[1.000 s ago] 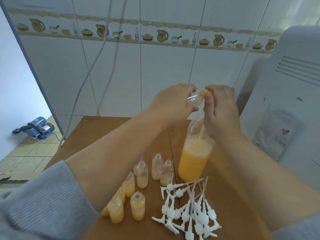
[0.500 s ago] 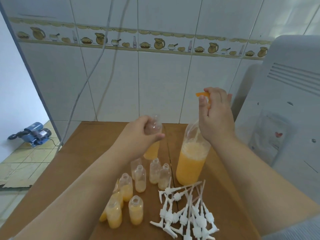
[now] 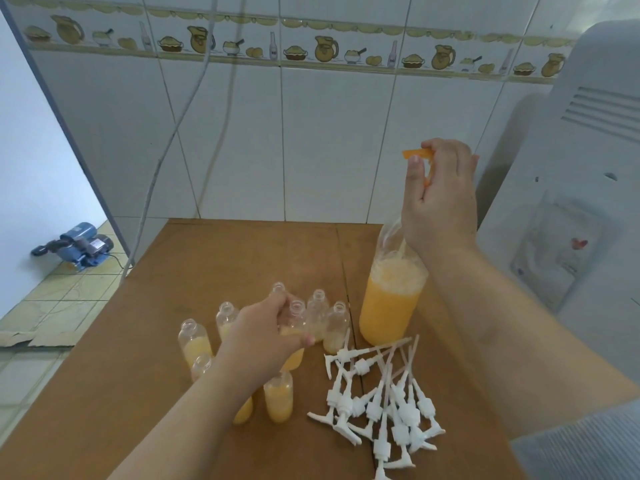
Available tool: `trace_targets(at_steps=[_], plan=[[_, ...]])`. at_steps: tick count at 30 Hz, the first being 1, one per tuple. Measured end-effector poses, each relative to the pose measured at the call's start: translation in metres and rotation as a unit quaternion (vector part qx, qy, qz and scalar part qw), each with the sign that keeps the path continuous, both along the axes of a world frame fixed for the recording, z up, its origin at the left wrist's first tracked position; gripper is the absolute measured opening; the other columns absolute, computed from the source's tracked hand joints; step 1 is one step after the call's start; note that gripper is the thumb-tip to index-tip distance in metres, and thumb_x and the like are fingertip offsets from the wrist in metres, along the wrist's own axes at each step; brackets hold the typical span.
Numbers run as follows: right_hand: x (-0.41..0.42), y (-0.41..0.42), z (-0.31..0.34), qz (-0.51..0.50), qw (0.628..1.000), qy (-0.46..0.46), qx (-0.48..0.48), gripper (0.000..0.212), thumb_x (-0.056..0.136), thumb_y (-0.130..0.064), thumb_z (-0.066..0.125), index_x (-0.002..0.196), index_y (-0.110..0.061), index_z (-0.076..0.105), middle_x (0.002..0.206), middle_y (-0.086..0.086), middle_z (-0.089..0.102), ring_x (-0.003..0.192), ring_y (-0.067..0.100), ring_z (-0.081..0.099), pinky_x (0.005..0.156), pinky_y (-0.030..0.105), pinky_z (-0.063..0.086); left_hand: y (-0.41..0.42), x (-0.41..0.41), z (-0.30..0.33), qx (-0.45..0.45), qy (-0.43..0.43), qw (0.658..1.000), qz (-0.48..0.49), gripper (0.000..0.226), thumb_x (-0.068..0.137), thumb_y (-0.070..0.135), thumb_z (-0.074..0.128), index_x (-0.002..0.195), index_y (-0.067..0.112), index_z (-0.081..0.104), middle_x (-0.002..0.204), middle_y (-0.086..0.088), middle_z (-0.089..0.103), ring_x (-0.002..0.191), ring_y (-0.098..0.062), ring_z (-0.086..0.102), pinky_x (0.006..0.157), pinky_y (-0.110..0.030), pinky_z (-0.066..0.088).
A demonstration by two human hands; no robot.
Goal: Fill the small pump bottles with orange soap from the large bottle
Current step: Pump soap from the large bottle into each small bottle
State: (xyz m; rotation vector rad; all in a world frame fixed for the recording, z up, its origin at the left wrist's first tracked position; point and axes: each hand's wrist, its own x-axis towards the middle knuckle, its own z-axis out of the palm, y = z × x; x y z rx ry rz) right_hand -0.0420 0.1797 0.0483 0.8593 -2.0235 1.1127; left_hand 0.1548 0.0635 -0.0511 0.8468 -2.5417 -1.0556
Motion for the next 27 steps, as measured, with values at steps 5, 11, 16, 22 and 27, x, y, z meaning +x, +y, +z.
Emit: trace_targets(at_steps=[5, 11, 16, 22, 27], plan=[[-0.001, 0.001, -0.001, 0.004, 1.0, -0.007, -0.001, 0.035, 0.1, -0.029, 0.036, 0.122, -0.006, 0.051, 0.125, 0.01, 0.048, 0.119, 0.021, 0.045, 0.111, 0.049, 0.027, 0.003, -0.006, -0.008, -0.006, -0.03, 0.999, -0.013, 0.032, 0.071, 0.038, 0.079, 0.085, 0.033, 0.05, 0.086, 0.009, 0.06, 0.074, -0.01, 0.057, 0.062, -0.025, 0.047], [-0.002, 0.0, -0.002, 0.009, 1.0, -0.01, -0.011, 0.036, 0.099, -0.029, 0.036, 0.122, -0.006, 0.05, 0.126, 0.009, 0.047, 0.116, 0.019, 0.045, 0.107, 0.051, 0.032, 0.01, -0.011, -0.024, -0.033, -0.081, 0.995, -0.045, 0.041, 0.074, 0.036, 0.078, 0.107, 0.03, 0.054, 0.078, 0.016, 0.049, 0.075, -0.005, 0.047, 0.064, -0.02, 0.035], [-0.005, 0.001, -0.003, 0.009, 1.0, -0.012, -0.006, 0.038, 0.099, -0.033, 0.033, 0.124, -0.008, 0.049, 0.128, 0.009, 0.046, 0.118, 0.021, 0.046, 0.106, 0.052, 0.034, 0.014, -0.011, -0.034, -0.06, -0.121, 0.989, -0.06, 0.043, 0.077, 0.034, 0.075, 0.114, 0.029, 0.054, 0.092, 0.015, 0.052, 0.087, -0.006, 0.052, 0.074, -0.021, 0.042], [-0.006, 0.001, -0.003, 0.008, 1.0, -0.007, -0.008, 0.035, 0.1, -0.028, 0.035, 0.122, -0.006, 0.051, 0.126, 0.01, 0.048, 0.118, 0.021, 0.046, 0.111, 0.05, 0.027, 0.017, -0.012, -0.032, -0.117, -0.143, 0.979, -0.082, 0.046, 0.081, 0.035, 0.07, 0.121, 0.029, 0.049, 0.11, 0.01, 0.058, 0.098, -0.01, 0.055, 0.082, -0.025, 0.046], [-0.007, 0.001, -0.002, 0.012, 1.0, -0.004, -0.007, 0.036, 0.099, -0.03, 0.035, 0.122, -0.007, 0.05, 0.126, 0.009, 0.047, 0.117, 0.02, 0.045, 0.105, 0.053, 0.035, 0.017, -0.005, -0.025, -0.114, -0.08, 0.987, -0.079, 0.038, 0.085, 0.038, 0.065, 0.119, 0.027, 0.052, 0.106, 0.013, 0.058, 0.095, -0.006, 0.054, 0.085, -0.022, 0.045]])
